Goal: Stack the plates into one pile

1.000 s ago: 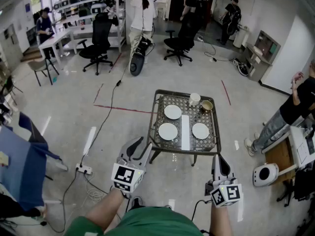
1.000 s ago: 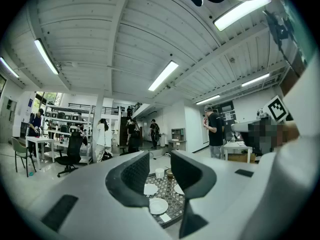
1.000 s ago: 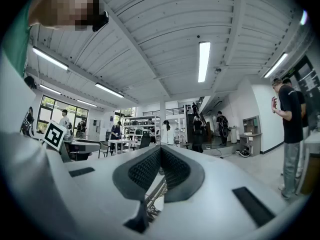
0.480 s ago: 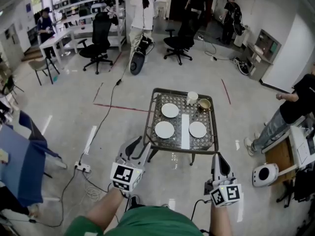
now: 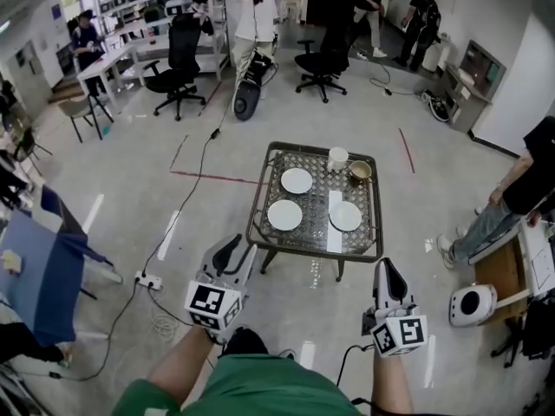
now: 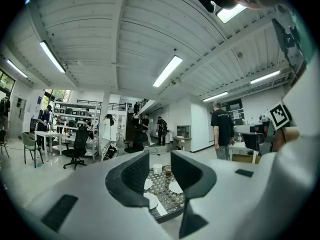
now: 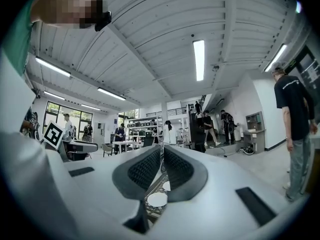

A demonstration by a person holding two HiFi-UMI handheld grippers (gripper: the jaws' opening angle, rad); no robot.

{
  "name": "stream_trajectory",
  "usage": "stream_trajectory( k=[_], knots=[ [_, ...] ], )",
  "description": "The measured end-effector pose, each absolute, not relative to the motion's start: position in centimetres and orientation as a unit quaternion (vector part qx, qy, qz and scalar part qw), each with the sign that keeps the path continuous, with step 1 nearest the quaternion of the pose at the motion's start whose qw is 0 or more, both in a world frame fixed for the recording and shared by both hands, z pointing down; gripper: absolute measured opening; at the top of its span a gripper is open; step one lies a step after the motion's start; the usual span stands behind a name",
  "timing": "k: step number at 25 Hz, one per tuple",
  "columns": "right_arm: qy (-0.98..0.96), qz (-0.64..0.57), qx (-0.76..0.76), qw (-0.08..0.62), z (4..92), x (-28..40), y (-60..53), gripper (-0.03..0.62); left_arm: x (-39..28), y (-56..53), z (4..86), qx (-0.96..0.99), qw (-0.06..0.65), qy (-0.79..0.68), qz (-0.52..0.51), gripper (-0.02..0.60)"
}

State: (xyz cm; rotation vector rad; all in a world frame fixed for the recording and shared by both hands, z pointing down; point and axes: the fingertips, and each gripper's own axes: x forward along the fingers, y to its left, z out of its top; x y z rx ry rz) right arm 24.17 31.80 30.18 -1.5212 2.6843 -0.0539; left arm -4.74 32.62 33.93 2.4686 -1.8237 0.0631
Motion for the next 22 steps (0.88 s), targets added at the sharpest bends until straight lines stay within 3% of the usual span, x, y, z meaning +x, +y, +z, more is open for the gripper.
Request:
stream_trajectory(
  k=[12,22],
  knots=[
    [0.857,-0.036,-0.514,0.02,32.9,25.4,23.4,0.025,-5.8,22.4,38.4,0.811,0.092,-0.577,0.023,0.144],
    [0.836,-0.035,-0.548,0.011,32.2,19.9,13.7,0.025,-11.1,10.2,41.6,0.836,0.14,-0.53,-0.003,0.144]
  ],
)
